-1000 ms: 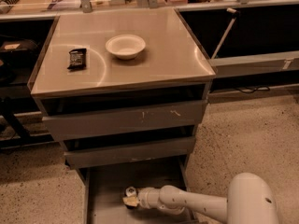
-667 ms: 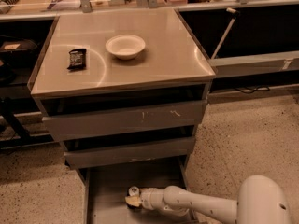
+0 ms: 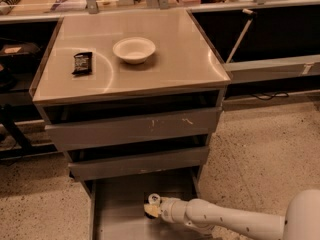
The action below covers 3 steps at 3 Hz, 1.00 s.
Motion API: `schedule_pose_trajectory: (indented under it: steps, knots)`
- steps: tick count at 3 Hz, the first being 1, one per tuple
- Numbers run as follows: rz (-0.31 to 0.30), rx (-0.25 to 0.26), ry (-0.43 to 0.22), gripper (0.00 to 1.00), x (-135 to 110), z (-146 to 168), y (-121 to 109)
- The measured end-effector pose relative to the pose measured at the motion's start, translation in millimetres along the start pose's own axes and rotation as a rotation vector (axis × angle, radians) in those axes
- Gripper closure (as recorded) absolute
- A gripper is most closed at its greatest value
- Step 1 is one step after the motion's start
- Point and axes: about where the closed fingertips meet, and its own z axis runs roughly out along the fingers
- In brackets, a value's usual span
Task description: Pick pepsi can from bottom drawer and place on counter
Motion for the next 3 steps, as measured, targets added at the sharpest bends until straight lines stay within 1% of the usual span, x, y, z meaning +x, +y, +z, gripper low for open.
schedule_pose_trajectory:
  steps: [1, 2, 3]
  knots:
    - [-0.005, 0.074, -0.008, 1.00, -28, -44, -1]
    - [-0.040, 0.087, -0.016, 1.00, -46, -54, 0]
    - [-0.040, 0.086, -0.016, 1.00, -46, -54, 0]
